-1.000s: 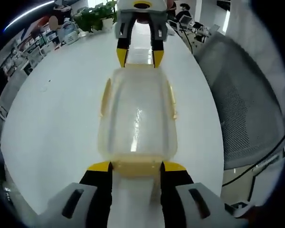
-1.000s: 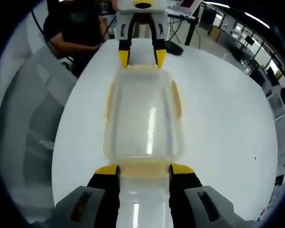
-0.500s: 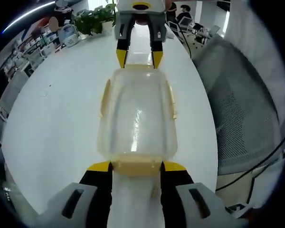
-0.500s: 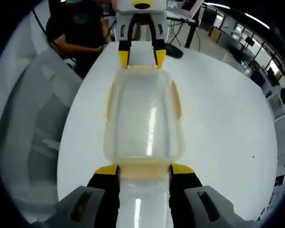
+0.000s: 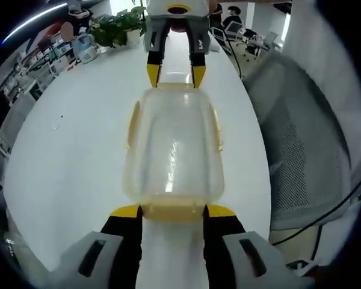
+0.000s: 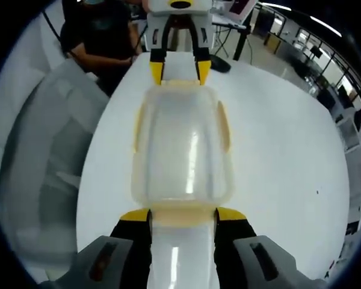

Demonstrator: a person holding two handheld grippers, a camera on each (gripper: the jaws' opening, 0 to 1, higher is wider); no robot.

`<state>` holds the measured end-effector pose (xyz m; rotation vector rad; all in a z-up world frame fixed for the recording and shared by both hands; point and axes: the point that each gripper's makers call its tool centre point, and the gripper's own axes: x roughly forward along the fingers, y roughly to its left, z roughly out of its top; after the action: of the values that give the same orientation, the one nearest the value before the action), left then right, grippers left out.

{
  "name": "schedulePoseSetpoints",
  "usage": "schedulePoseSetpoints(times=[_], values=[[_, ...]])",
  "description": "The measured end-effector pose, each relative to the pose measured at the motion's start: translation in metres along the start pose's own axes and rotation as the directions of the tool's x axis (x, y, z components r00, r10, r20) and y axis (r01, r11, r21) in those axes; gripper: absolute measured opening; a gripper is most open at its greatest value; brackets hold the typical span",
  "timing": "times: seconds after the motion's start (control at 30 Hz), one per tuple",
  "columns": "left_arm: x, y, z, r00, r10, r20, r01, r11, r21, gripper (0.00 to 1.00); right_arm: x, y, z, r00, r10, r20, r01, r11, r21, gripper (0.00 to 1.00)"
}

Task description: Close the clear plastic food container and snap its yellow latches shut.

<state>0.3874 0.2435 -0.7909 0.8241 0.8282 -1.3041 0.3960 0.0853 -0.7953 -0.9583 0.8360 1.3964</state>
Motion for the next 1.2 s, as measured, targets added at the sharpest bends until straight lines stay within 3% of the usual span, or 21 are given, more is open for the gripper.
schedulePoseSetpoints(times=[0.83, 1.2], values=[[0.014, -0.005, 0.050, 1.000, -0.012, 0.017, 0.011, 1.000, 0.017, 0.39, -0.025, 0.006, -0.044, 1.000, -0.002, -0.027, 0.002, 1.000, 0.020, 0.39], [0.019, -0.008, 0.063, 1.000, -0.011, 0.013, 0.011, 1.000, 0.014, 0.39, -0.031, 0.007, -0.058, 1.000, 0.004, -0.025, -0.004, 1.000, 0.019, 0.39]])
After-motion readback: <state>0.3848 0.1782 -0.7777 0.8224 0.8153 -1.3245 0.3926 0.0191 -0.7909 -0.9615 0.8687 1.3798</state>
